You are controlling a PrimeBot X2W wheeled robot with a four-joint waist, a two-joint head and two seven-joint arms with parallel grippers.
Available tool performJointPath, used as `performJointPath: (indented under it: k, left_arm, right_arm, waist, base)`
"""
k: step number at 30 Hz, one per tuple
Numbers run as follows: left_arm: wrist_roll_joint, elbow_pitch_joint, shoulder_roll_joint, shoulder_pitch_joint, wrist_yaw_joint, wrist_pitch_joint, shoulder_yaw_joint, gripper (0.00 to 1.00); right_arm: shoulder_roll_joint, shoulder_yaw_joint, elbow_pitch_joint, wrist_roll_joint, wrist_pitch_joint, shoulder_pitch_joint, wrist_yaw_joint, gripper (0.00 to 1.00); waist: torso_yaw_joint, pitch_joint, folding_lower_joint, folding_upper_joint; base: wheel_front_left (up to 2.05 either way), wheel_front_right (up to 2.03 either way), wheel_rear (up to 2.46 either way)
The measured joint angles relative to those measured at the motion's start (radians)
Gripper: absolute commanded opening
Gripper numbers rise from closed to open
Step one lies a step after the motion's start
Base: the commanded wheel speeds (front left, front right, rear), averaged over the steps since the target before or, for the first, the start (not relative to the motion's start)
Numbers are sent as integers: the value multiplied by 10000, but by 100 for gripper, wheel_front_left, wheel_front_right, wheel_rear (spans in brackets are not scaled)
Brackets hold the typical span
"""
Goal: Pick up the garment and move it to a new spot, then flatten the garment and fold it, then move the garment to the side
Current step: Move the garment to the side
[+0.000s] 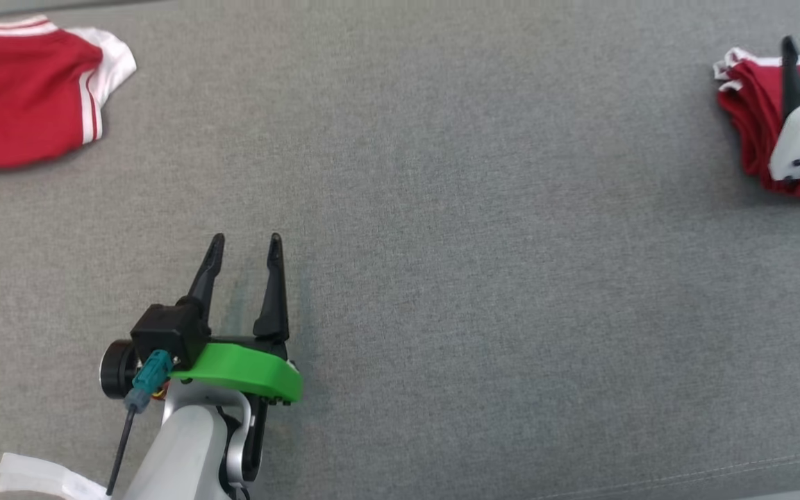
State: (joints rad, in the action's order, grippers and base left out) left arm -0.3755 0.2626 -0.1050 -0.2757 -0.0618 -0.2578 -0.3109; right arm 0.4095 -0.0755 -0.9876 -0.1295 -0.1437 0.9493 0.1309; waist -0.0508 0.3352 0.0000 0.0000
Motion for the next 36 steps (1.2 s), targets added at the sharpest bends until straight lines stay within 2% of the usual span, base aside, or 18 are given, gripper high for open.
performJointPath:
  k: [5, 12, 23, 31, 36]
  left_arm:
    - [-205, 382, 69, -12, 48, -35, 291, 100]
    - [-150, 702, 230, 335, 27, -63, 857, 100]
    - [77, 1087, 374, 1661, -163, -63, 1210, 100]
    - [163, 1093, 430, 2146, -173, -63, 1289, 100]
    - [174, 1055, 470, 2224, -171, -63, 1285, 100]
  right_arm:
    - [-732, -236, 453, -349, -313, -465, -2, 100]
    - [-1946, -477, 1659, -686, -792, -2131, 4, 100]
    - [-3262, 788, 4635, -318, -1106, -6038, -2, 100]
    - [-3588, 846, 6776, 251, -959, -8060, -2, 100]
    - [-3603, 646, 7519, -230, -763, -8832, -2, 100]
  waist:
    - [-48, -635, 0, 0]
    - [24, -1655, 0, 0]
    - [529, -3050, 0, 0]
    - [968, -3440, 0, 0]
    - [1016, -3499, 0, 0]
  base:
    - [0, 0, 0]
    - [0, 0, 0]
    - [0, 0, 0]
    - [0, 0, 0]
    - [0, 0, 0]
